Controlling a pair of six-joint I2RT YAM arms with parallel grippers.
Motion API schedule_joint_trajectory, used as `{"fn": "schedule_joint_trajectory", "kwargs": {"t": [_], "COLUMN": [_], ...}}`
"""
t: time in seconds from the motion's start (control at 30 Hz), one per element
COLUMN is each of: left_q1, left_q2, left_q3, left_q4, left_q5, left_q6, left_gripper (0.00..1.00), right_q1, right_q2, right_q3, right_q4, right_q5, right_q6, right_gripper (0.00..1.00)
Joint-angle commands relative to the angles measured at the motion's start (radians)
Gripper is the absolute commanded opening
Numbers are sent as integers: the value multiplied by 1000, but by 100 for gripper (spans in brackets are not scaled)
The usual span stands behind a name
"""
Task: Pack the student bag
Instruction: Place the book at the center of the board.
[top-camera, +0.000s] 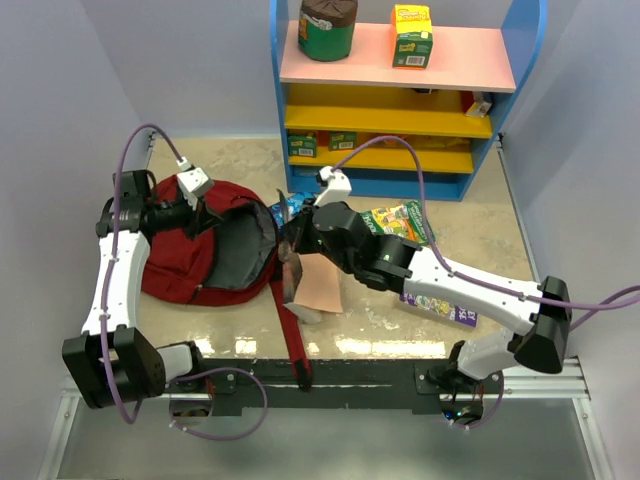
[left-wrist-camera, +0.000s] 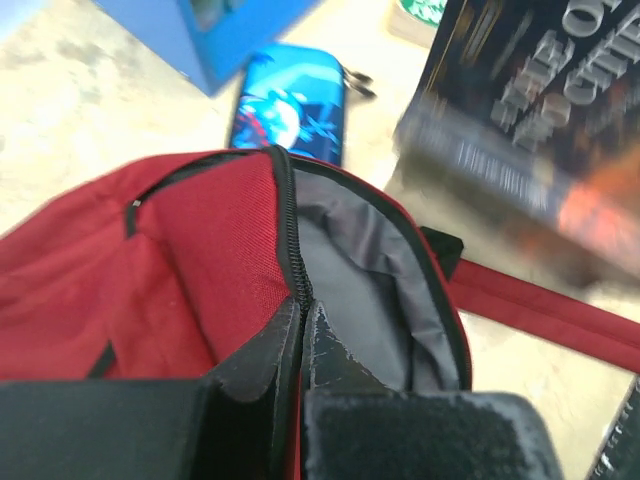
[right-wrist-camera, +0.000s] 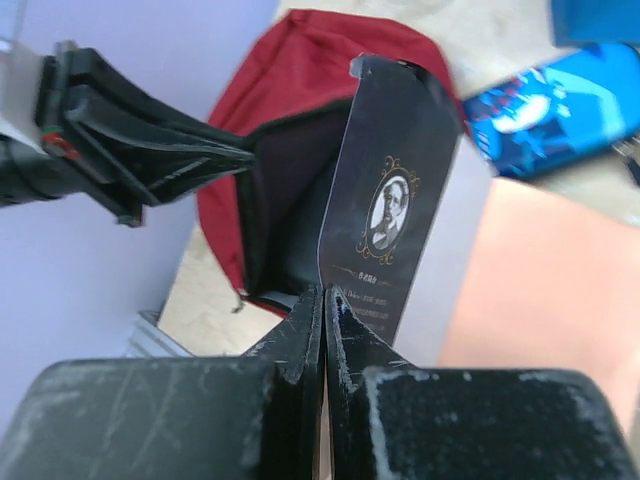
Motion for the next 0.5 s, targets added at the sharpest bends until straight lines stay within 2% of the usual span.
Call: {"fn": "schedule_joint_trajectory", "kwargs": {"t": [0.0,0.23,0.4,0.47], "left_q1": [11,11,14,19], "left_q2": [-39,-30,-12,-10], "left_q3": [-29,-62,-47,-45], "left_q4": [139,61,-31,-42], "left_q5": [34,73,78,90], "left_q6": [-128,-54,38,58], "left_gripper": [0,0,0,0], "right_q1": [11,12,-5,-29], "right_q2": [62,260,307,317], "right_q3": [191,439,336,218], "right_q4": [112,72,137,189], "right_q5": [-63,-101,-169,-198], "right_q6": [-62,-113,-65,-28], "right_gripper": [0,0,0,0]}}
